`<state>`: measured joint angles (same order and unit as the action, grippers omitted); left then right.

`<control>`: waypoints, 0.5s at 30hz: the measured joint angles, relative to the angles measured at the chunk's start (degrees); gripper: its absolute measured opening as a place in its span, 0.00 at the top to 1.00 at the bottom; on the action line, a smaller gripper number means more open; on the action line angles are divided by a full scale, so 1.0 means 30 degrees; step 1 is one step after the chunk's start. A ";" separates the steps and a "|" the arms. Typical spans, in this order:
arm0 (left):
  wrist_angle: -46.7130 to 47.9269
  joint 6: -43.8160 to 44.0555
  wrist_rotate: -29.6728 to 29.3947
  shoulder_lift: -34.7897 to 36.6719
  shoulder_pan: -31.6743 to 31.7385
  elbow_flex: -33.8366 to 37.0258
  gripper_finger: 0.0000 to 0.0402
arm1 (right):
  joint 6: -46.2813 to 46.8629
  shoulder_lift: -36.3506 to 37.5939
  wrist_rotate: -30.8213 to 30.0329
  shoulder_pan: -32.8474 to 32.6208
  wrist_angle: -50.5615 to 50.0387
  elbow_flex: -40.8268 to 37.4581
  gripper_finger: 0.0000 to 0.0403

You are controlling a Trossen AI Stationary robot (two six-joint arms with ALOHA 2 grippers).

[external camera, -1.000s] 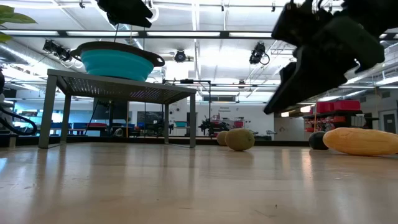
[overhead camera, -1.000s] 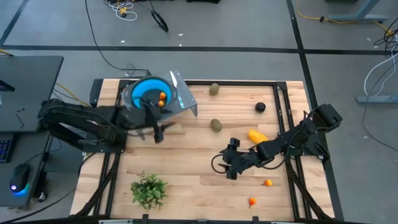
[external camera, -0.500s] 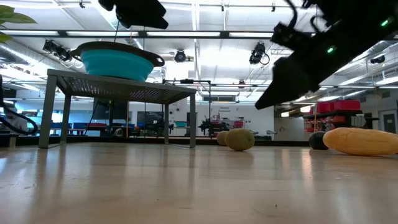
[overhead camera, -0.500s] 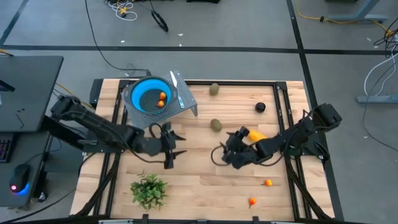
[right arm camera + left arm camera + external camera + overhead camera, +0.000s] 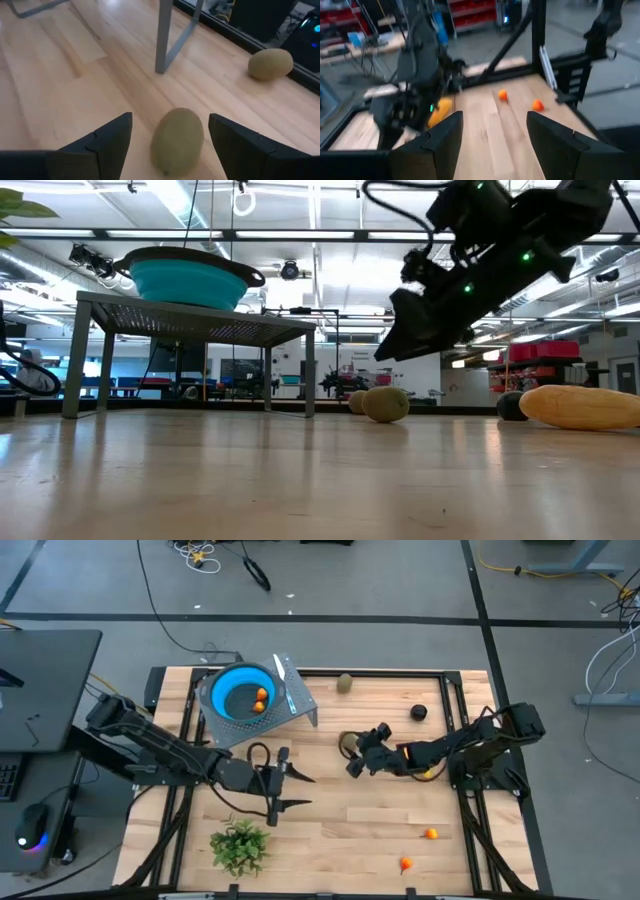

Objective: Pick & Place Fruit
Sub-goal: Put the bottom brown kiwi into the blue strainer bowl on the shelf

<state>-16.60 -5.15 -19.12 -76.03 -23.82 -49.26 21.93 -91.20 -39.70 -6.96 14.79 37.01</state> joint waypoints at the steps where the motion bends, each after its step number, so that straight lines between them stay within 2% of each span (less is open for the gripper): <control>1: -0.0771 -0.0111 0.0204 0.0000 0.0091 0.0308 0.43 | -0.0042 -0.0155 0.0260 0.0155 -0.0035 -0.0007 0.32; 7: -0.4053 0.0795 0.0779 0.0000 0.0756 0.1938 0.43 | -0.1809 -0.2041 0.0550 0.0714 0.1649 -0.0015 0.32; 15: -0.4451 0.1707 0.0796 0.0000 0.0673 0.2188 0.43 | -0.2965 -0.3524 0.0824 0.1309 0.3067 -0.0007 0.32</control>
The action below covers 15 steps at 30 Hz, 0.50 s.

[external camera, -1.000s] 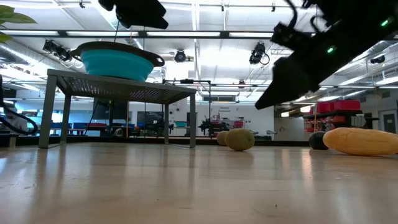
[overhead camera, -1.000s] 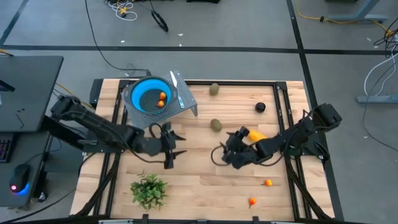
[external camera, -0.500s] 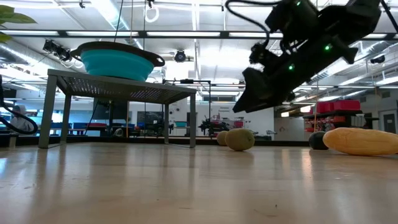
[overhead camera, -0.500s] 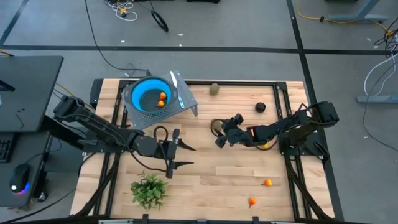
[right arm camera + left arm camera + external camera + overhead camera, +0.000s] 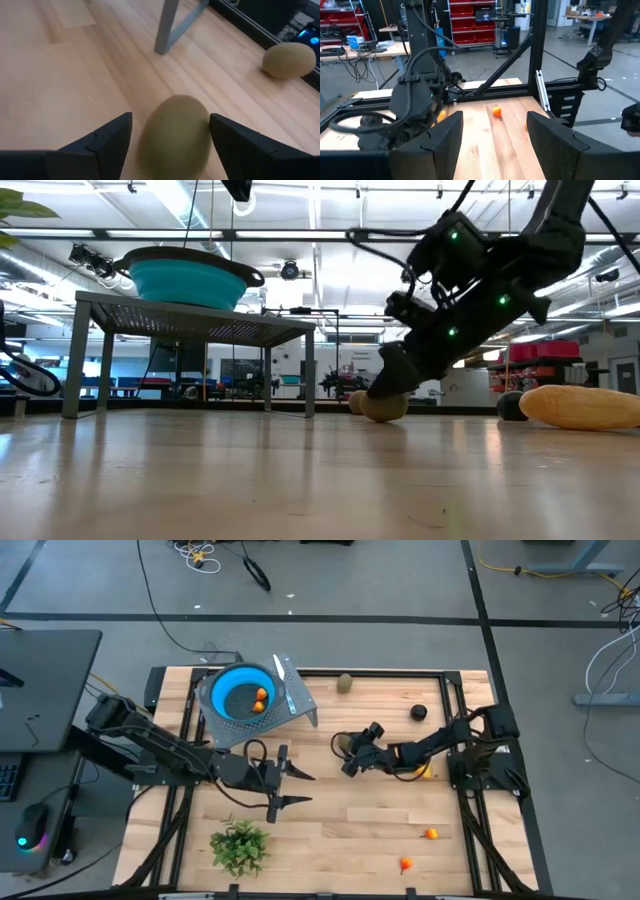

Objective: Pick & Place Fruit
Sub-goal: Put the bottom brown kiwi into the blue strainer bowl on the shelf

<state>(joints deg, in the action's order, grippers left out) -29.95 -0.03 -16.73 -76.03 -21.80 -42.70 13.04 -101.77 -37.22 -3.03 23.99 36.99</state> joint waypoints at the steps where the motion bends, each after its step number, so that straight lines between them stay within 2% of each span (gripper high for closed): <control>1: 0.0005 0.0039 -0.0013 0.0000 -0.0034 -0.0002 0.43 | 0.0000 -0.0133 0.0014 0.0158 -0.0052 0.0000 0.32; 12: 0.0879 0.0789 -0.0640 0.0000 -0.0234 -0.0005 0.43 | -0.0558 -0.0686 0.0184 0.0989 0.1318 0.0000 0.32; 15: 0.0944 0.0915 -0.0639 0.0000 -0.0234 0.0001 0.43 | -0.0576 -0.0703 0.0754 0.1266 0.1303 0.0000 0.32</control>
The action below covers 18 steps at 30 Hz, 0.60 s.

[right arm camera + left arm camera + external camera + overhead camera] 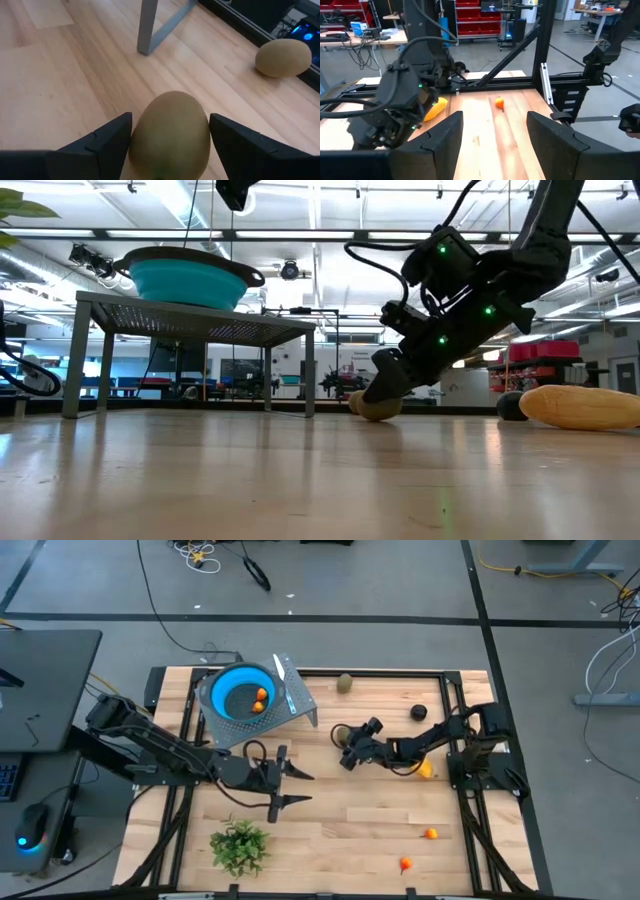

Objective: Pick & Place Fruit
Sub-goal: Put the bottom brown kiwi into the blue strainer bowl on the shelf

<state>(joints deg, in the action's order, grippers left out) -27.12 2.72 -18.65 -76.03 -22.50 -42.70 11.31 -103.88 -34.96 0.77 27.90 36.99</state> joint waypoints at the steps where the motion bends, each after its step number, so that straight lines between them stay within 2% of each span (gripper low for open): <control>1: 0.0002 0.0000 0.0000 0.0000 -0.0001 -0.0001 0.43 | 0.0000 -0.0114 0.0214 0.0086 0.0121 0.0000 0.32; 11: 0.0226 -0.0022 -0.0233 0.0000 -0.0007 -0.0004 0.43 | 0.0066 -0.1126 0.0331 0.0227 0.0511 -0.0015 0.33; 18: 0.0347 -0.0033 -0.0408 0.0000 -0.0003 -0.0004 0.43 | -0.0085 -0.1119 0.0234 -0.0019 0.0856 -0.0015 0.39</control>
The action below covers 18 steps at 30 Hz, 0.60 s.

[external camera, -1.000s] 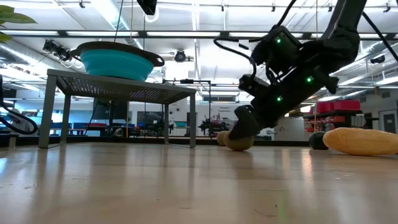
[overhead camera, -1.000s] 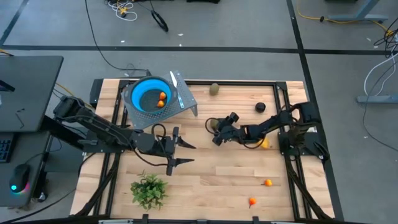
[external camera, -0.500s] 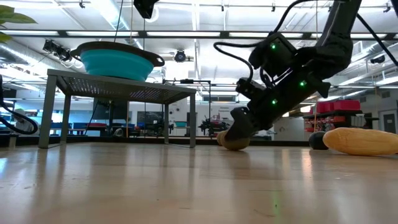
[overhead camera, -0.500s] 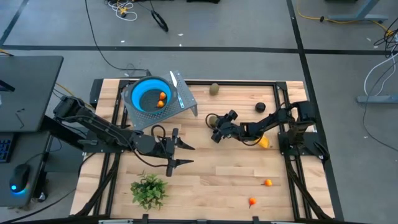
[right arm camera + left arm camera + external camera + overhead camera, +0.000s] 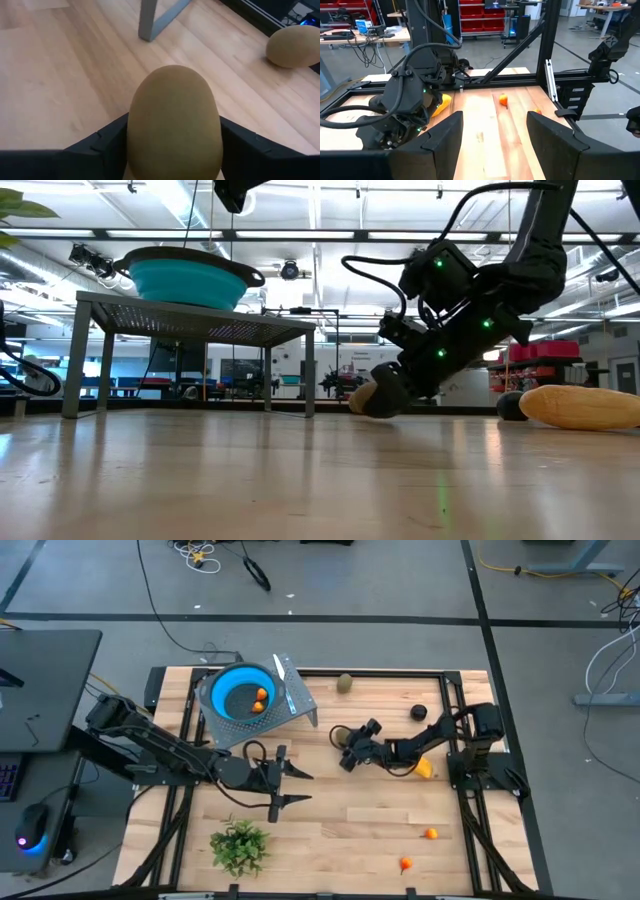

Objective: Pick & Place Fruit
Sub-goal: Put the bottom brown kiwi into the blue strainer bowl on the shelf

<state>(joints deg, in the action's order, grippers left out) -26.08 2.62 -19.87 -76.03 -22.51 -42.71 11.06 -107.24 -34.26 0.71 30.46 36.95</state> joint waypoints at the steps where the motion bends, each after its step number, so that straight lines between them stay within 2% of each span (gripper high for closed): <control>1: 0.0024 -0.0037 -0.0003 0.0000 -0.0004 0.0004 0.43 | -0.0002 0.0000 0.0000 -0.0085 0.0020 0.0000 0.40; 4: 0.0106 -0.0745 0.0004 0.0000 -0.0007 0.0004 0.43 | -0.0002 0.0036 0.0162 -0.0397 -0.0015 0.0000 0.40; 7: 0.0609 -0.2355 -0.0010 0.0000 -0.0115 0.0004 0.43 | 0.0060 0.0466 0.1361 -0.0830 -0.0085 0.0000 0.39; 11: 0.1997 -0.5530 -0.0360 0.0000 -0.0554 0.0000 0.43 | 0.0906 0.1432 0.4240 -0.1597 0.0302 0.0000 0.39; 18: 0.3734 -1.1522 -0.2433 0.0000 -0.2185 0.0004 0.42 | 0.2280 0.2608 1.0068 -0.3018 0.3113 0.0015 0.39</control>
<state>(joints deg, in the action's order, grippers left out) -14.88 -31.94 -27.17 -76.03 -29.07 -42.70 17.89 -99.42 -4.06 -8.34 39.80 36.99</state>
